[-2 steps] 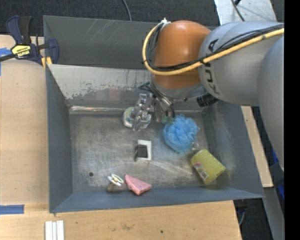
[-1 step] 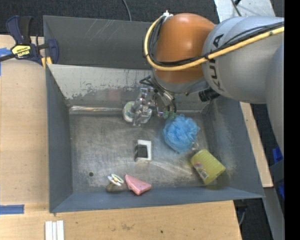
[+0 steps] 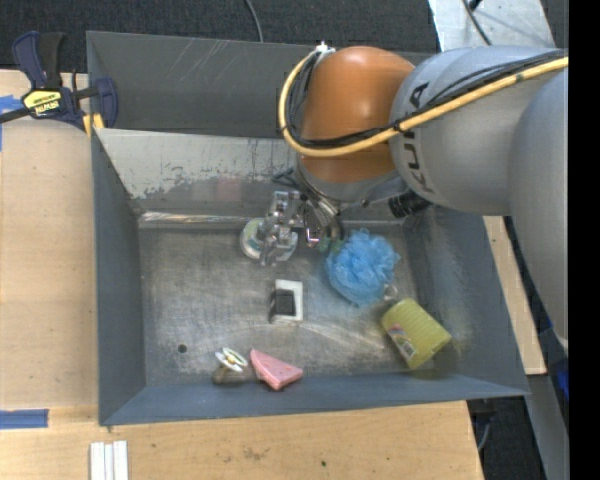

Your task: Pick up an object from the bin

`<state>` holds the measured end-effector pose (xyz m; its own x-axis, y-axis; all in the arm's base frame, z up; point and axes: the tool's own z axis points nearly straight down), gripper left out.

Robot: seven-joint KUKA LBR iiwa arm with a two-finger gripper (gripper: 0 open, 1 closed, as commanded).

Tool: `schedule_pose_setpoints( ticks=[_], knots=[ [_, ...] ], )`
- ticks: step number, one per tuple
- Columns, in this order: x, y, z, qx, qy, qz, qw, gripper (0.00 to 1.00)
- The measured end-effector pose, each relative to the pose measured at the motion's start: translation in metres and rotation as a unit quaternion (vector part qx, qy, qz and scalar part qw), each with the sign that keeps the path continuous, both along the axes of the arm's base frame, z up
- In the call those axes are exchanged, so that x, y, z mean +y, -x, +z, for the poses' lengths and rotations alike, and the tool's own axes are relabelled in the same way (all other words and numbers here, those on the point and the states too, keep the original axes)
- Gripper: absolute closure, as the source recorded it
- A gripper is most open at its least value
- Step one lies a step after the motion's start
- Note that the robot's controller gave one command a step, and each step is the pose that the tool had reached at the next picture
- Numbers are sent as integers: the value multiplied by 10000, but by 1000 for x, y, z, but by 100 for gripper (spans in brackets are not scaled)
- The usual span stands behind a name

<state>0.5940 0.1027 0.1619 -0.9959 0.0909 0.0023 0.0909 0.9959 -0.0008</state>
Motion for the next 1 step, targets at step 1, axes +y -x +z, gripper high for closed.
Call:
schedule_pose_setpoints(
  ticks=[1],
  knots=[
    [1, -2, 58, -1, 2, 174, 9998, 100]
  ],
)
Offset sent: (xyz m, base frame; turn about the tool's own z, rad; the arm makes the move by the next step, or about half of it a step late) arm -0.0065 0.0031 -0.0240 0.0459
